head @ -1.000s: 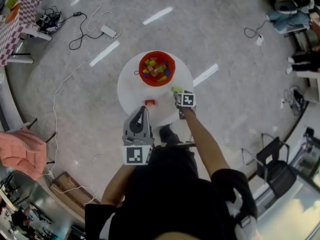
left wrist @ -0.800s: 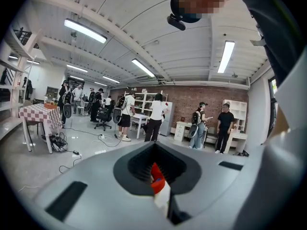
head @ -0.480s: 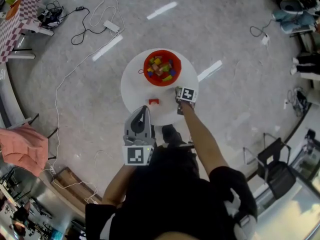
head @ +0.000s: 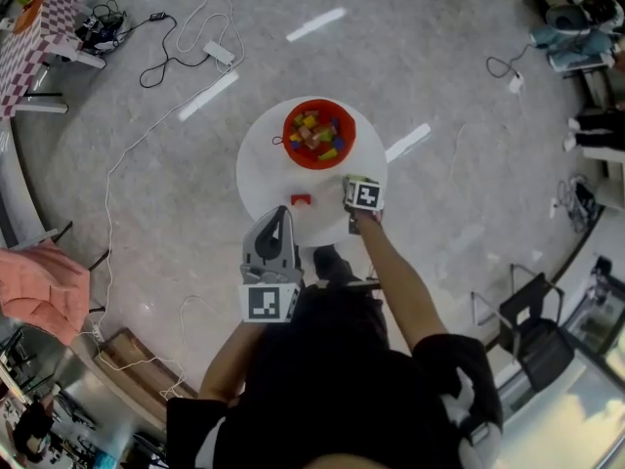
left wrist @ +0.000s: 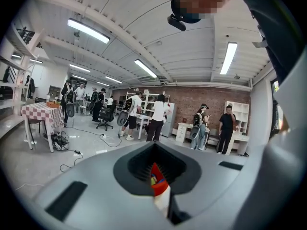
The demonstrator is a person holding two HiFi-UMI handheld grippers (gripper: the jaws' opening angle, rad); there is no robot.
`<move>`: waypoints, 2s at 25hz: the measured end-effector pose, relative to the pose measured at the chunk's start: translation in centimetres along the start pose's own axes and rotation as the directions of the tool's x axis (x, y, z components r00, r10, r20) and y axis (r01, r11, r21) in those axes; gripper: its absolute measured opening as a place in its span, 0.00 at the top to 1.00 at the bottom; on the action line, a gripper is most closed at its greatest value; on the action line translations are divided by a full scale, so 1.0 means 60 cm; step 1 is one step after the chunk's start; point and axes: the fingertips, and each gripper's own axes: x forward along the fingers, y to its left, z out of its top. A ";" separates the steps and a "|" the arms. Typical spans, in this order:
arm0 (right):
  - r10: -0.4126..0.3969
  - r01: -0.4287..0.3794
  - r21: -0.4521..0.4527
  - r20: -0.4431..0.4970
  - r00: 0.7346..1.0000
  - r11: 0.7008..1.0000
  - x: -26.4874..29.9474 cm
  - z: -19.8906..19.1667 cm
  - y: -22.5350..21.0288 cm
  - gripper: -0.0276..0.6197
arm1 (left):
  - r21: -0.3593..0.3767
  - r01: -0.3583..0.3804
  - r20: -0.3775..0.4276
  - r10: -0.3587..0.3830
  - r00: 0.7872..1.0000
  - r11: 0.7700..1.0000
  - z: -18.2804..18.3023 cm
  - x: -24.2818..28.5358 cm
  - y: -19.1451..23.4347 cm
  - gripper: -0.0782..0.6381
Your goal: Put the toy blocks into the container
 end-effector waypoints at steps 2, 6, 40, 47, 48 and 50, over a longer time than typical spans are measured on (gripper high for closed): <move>-0.008 0.015 -0.067 0.102 0.995 0.998 -0.040 0.027 -0.005 0.54 | -0.001 -0.002 0.000 0.002 1.000 1.000 0.000 -0.004 0.002 0.90; 0.122 -0.081 -0.145 0.305 0.945 0.986 -0.152 0.091 0.056 0.54 | -0.003 -0.028 0.025 0.028 0.999 1.000 0.011 -0.009 0.014 0.90; 0.388 -0.304 -0.759 -0.074 0.919 0.576 -0.131 -0.100 0.289 0.96 | -0.068 -0.152 0.060 0.156 0.986 0.986 0.007 -0.070 0.079 0.90; 0.291 -0.301 -0.803 -0.167 0.942 0.515 -0.084 -0.154 0.281 0.96 | -0.076 -0.162 0.066 0.168 0.984 0.984 0.000 -0.078 0.096 0.90; 0.275 -0.298 -0.807 -0.176 0.945 0.509 -0.077 -0.157 0.280 0.93 | -0.079 -0.164 0.065 0.169 0.983 0.983 -0.001 -0.078 0.099 0.90; 0.239 -0.283 -0.824 -0.184 0.953 0.491 -0.062 -0.162 0.276 0.76 | -0.083 -0.167 0.068 0.173 0.983 0.982 -0.002 -0.079 0.105 0.90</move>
